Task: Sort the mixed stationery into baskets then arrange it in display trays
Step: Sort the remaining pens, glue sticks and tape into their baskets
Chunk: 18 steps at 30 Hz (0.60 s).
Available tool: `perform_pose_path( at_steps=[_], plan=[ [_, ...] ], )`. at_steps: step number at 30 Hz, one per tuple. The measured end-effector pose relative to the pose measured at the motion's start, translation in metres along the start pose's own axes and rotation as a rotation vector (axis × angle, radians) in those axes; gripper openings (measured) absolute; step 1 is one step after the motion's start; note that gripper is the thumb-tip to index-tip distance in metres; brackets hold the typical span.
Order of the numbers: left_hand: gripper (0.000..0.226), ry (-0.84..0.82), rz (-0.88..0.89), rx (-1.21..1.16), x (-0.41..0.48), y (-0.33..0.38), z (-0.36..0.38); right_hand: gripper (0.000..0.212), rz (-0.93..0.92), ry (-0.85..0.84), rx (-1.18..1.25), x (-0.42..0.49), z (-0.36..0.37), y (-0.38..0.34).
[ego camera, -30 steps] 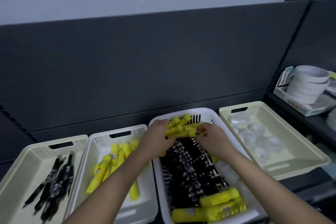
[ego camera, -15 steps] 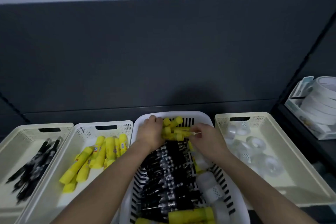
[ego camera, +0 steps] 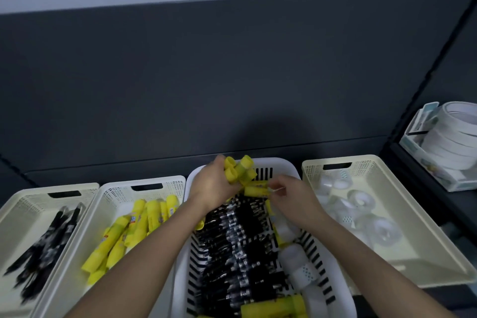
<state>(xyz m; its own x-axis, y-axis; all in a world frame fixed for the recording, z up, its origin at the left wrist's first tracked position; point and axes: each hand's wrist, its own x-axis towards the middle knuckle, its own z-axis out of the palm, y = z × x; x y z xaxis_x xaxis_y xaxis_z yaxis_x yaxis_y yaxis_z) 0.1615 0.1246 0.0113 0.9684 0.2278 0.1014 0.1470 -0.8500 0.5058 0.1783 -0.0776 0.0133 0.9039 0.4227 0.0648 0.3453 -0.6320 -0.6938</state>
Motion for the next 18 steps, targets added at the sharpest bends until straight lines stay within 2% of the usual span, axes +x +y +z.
perform_pose_path(
  at_steps=[2, 6, 11, 15, 18],
  plan=[
    [0.041, 0.017, -0.007, -0.067, -0.002, 0.002, -0.014, 0.028, -0.091, -0.084, -0.058, 0.000, 0.009, -0.006],
    [0.033, 0.050, -0.003, -0.160, -0.008, -0.001, -0.036, 0.046, -0.224, -0.238, -0.219, 0.003, 0.028, -0.016],
    [0.031, 0.084, -0.034, -0.174, -0.020, -0.018, -0.058, 0.068, -0.290, -0.447, -0.374, 0.011, 0.045, -0.020],
    [0.033, 0.092, -0.107, -0.175, -0.032, -0.036, -0.067, 0.072, -0.312, -0.581, -0.526, 0.014, 0.057, -0.019],
    [0.032, 0.122, -0.141, -0.192, -0.040, -0.048, -0.072, 0.069, -0.348, -0.583, -0.591, 0.016, 0.061, -0.020]
  ],
)
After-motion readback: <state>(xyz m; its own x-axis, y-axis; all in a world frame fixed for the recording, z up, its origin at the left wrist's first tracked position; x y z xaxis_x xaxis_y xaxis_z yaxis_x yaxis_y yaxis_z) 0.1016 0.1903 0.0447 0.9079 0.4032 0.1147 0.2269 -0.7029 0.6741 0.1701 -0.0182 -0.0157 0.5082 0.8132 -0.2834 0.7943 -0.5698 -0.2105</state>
